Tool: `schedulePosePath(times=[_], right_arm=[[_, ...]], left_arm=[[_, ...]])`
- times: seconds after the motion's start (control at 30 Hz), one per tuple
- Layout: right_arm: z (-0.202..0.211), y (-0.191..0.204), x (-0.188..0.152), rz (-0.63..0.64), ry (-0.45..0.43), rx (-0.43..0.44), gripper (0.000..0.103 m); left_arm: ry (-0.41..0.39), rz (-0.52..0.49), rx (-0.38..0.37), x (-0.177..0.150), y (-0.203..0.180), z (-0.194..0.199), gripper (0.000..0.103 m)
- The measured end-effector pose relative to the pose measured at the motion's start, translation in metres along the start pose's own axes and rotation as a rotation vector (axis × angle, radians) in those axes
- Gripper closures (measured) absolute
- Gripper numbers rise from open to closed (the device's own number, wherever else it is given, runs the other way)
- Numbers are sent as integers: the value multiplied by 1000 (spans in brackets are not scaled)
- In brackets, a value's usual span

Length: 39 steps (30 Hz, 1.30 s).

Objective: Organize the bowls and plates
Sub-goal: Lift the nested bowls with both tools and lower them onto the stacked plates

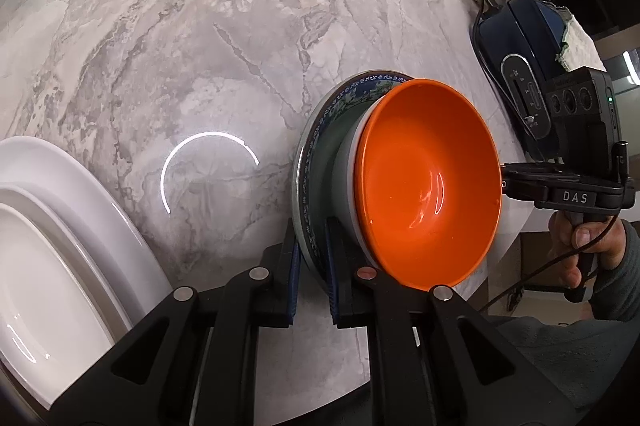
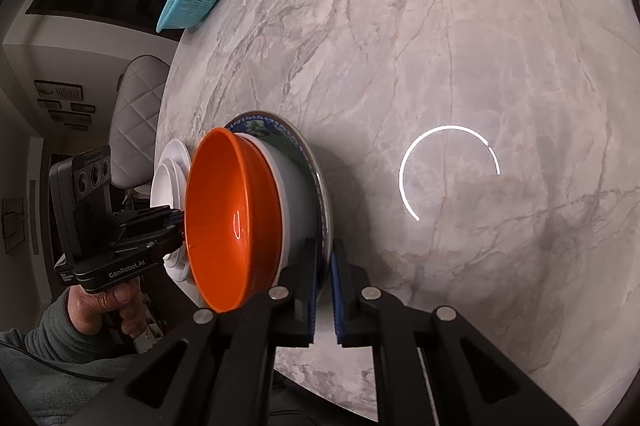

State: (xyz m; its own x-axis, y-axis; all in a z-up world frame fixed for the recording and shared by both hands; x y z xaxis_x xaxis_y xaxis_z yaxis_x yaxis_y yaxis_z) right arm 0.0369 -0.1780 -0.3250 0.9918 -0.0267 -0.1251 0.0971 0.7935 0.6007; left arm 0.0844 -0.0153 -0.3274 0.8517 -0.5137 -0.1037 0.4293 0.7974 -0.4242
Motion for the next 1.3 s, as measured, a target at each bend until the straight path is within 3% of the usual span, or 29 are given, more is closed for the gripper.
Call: schedulePosePath(times=[0.37,0.73,1.0,1.3], right_arm=[[5,1,-2,11,-26,-34,94],[21,35,4,64,-36,-41,94],[6,106,19,178,0,-35,94],[-54,193,28,294,85,-13,94]], left_arm=[[-23,-12,18,2,-5,8,94],[-109,26,69,-14,3,64,94],[-188,151,84,-68,52,122,94],[-215,291,105,-139,131,157,94]])
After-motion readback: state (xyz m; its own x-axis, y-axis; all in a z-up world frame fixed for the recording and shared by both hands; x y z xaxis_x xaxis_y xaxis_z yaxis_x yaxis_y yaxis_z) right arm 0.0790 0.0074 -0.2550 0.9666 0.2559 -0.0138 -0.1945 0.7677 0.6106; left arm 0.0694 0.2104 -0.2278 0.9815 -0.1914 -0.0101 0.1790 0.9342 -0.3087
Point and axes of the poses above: each gripper's, at about its wrist camera, not at the fingertips, and z roughly against the way its jaws point, y to its left, x to its top, the point moved 8 cm from there along -z, roughly the way its jaws point, and after that the axes turned 15 degrees about y, right-handed, at the moved point
